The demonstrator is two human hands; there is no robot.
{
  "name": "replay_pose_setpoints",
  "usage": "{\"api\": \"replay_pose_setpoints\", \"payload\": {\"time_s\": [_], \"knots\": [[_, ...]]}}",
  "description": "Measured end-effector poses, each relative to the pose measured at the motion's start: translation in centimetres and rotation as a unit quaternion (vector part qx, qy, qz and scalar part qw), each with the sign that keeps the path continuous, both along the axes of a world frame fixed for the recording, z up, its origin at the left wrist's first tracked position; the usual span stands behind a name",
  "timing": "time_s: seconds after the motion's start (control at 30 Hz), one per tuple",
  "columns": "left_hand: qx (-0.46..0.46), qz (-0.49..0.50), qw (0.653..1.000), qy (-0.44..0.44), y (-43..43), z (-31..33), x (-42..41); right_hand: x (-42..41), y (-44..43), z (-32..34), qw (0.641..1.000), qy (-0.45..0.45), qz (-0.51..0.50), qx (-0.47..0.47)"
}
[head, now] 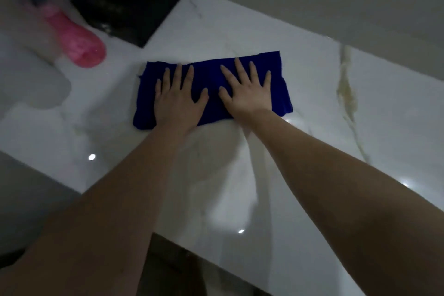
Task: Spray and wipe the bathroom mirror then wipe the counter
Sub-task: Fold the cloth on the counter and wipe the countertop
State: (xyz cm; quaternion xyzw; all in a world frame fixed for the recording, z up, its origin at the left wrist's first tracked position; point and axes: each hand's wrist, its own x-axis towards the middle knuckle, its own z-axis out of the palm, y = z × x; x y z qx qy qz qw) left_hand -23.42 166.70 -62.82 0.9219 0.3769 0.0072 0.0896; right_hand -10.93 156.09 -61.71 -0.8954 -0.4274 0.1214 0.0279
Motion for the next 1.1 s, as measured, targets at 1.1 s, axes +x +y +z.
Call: {"api": "replay_pose_setpoints", "payload": {"time_s": [1.1], "knots": [[-0.042,-0.411,0.907,0.079,-44.2,1.4,12.6,-1.2,-48.7,0.3,0.899,-0.011,-0.436,-0.021]]}}
